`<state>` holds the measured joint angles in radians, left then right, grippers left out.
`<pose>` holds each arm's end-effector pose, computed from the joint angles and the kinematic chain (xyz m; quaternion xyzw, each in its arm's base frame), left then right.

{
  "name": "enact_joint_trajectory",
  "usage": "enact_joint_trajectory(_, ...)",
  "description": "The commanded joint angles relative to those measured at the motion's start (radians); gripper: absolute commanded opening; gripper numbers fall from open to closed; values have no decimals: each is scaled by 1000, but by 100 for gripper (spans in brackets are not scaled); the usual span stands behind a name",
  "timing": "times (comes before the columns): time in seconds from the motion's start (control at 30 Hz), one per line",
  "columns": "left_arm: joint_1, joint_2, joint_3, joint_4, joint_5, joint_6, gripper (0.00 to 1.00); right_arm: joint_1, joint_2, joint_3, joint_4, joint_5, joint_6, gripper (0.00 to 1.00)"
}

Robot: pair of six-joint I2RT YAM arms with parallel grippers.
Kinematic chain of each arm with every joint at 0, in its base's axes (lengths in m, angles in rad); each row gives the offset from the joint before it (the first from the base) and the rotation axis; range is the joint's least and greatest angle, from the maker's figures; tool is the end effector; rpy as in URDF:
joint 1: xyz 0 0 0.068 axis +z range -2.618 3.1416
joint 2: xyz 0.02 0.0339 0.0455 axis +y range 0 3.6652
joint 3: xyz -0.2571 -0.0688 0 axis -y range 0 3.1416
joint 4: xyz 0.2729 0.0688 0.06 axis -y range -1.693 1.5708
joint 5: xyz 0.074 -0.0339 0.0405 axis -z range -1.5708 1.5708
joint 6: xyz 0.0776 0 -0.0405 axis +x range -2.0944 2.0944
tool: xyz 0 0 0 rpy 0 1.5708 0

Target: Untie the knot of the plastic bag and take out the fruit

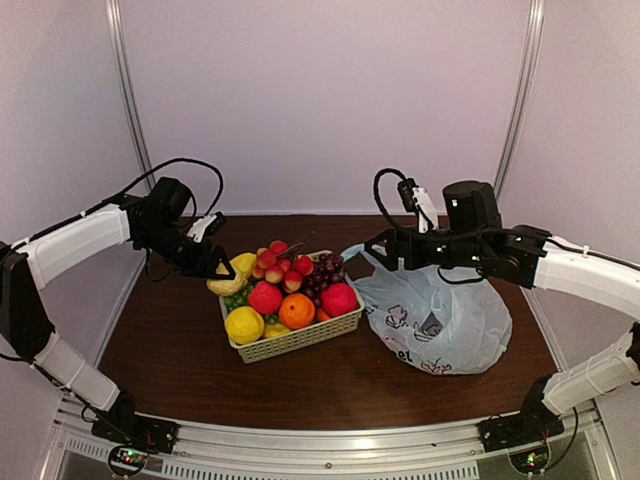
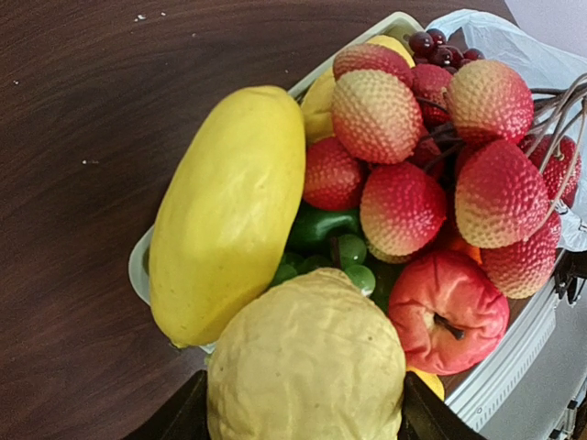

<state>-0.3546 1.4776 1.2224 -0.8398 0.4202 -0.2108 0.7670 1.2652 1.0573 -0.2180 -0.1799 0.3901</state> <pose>0.3094 -0.1483 0.2299 0.1173 0.9445 -0.2589 0.1648 0.2488 0.2591 0.2990 -0.2046 0.8132 0.3582 0.4104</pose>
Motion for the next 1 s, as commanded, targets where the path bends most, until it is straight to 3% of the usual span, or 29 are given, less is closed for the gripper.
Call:
enact_joint_trajectory(0.0,-4,10,32,7,-40,-9,45,-4,-20,-22,-10,1,0,86)
enact_joint_trajectory(0.63,-63,81,78,48,-7,-61,49,-5,-24,-46,0,0,0,86)
enact_joint_trajectory(0.97,-69,96,66,71,-39,-94,58,-5,-35,-51,-1,3,1,86)
